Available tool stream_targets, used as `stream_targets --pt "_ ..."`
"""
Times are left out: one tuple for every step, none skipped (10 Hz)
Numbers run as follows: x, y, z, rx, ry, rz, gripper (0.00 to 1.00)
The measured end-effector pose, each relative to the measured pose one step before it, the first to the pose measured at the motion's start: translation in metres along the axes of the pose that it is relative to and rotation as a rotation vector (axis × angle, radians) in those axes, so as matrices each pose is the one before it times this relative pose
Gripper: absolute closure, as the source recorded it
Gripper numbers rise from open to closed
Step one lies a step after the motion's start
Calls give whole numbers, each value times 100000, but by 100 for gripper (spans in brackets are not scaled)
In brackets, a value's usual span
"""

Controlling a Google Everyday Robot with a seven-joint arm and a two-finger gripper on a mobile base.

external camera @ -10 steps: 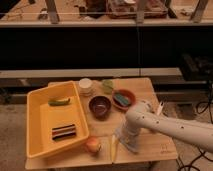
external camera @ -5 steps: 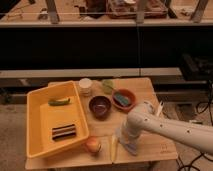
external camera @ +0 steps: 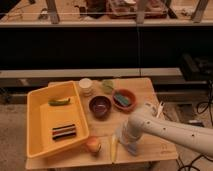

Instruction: Place towel in paper cup

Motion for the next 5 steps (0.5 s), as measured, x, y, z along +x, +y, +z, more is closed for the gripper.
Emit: stream_targets --pt "60 -32 206 -38 865 -107 20" --pt "72 -170 111 313 1515 -792 20" --pt "108 -39 177 206 1074 -560 20" --pt "99 -69 104 177 439 -270 20" --pt "123 -65 99 162 -93 200 20"
